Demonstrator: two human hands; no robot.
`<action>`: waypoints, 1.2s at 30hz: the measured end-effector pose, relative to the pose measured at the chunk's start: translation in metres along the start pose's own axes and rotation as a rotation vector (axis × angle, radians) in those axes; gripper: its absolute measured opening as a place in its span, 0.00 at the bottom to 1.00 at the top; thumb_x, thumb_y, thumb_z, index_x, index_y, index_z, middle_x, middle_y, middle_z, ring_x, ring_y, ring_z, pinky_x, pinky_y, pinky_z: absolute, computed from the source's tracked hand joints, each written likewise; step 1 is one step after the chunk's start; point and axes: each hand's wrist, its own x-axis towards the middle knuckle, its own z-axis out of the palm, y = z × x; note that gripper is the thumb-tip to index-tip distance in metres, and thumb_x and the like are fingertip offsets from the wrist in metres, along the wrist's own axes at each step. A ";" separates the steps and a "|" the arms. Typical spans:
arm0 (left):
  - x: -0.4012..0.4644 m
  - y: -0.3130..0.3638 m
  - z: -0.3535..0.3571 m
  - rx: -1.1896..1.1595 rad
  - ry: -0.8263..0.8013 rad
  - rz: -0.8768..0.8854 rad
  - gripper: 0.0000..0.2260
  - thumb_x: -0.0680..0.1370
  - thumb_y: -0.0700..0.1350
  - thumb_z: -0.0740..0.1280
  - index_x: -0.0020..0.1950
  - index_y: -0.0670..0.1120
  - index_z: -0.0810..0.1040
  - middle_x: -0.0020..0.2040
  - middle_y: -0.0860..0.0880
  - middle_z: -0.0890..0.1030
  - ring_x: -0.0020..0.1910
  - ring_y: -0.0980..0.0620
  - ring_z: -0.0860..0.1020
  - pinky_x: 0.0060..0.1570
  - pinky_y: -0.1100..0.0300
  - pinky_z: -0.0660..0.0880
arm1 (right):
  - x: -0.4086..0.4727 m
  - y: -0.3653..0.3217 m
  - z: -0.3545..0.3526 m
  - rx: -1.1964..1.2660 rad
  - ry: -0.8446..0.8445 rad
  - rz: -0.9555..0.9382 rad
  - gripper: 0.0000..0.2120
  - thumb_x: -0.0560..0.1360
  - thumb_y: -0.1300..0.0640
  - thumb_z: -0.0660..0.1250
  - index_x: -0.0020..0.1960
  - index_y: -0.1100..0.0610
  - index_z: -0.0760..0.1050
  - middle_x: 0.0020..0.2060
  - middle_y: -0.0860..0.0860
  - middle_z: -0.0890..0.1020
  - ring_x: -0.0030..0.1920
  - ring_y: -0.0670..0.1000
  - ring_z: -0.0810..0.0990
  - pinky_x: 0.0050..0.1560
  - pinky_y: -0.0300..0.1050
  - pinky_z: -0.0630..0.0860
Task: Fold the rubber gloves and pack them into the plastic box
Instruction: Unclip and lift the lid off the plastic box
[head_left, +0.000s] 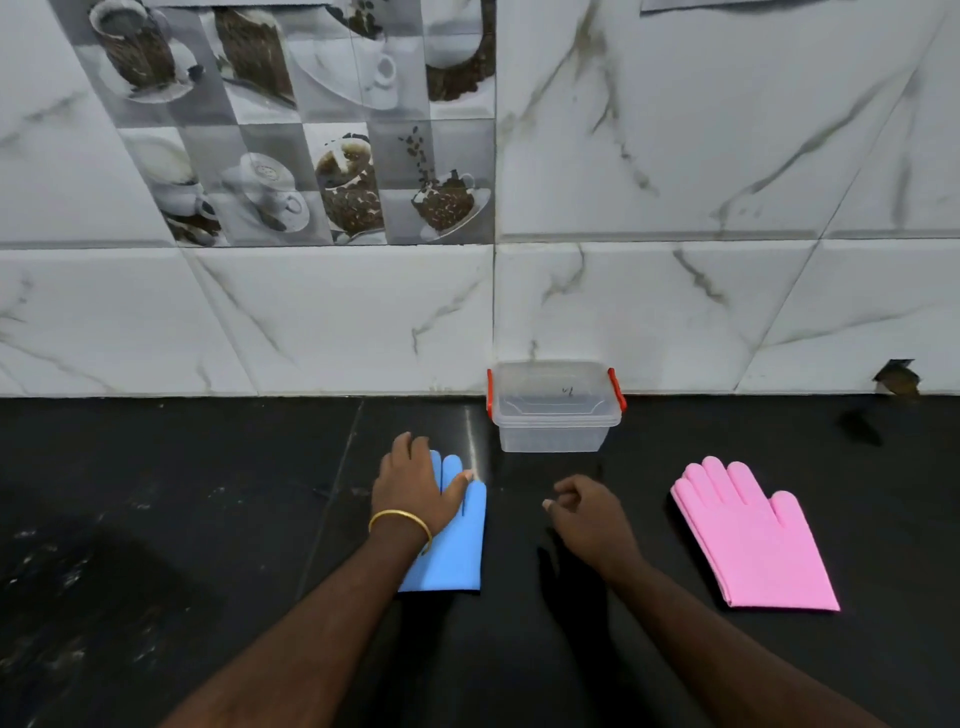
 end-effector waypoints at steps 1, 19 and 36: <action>0.005 0.013 0.004 -0.002 -0.007 0.042 0.35 0.73 0.65 0.64 0.71 0.42 0.66 0.72 0.41 0.65 0.68 0.40 0.68 0.66 0.49 0.67 | 0.006 0.003 -0.010 -0.032 0.085 -0.073 0.07 0.74 0.54 0.70 0.52 0.53 0.78 0.44 0.46 0.79 0.46 0.46 0.79 0.49 0.42 0.76; 0.118 0.124 0.048 0.149 -0.156 0.103 0.41 0.77 0.67 0.50 0.79 0.40 0.44 0.80 0.41 0.44 0.78 0.41 0.47 0.74 0.43 0.53 | 0.161 0.006 -0.055 -0.391 0.196 -0.198 0.46 0.72 0.26 0.53 0.79 0.54 0.50 0.80 0.58 0.52 0.79 0.60 0.51 0.75 0.59 0.56; 0.084 0.122 0.063 0.206 -0.228 0.096 0.40 0.76 0.68 0.48 0.79 0.42 0.48 0.80 0.44 0.46 0.77 0.40 0.51 0.70 0.39 0.57 | 0.140 0.027 -0.049 -0.486 0.113 -0.227 0.41 0.75 0.32 0.55 0.79 0.55 0.51 0.79 0.55 0.57 0.79 0.56 0.52 0.74 0.60 0.59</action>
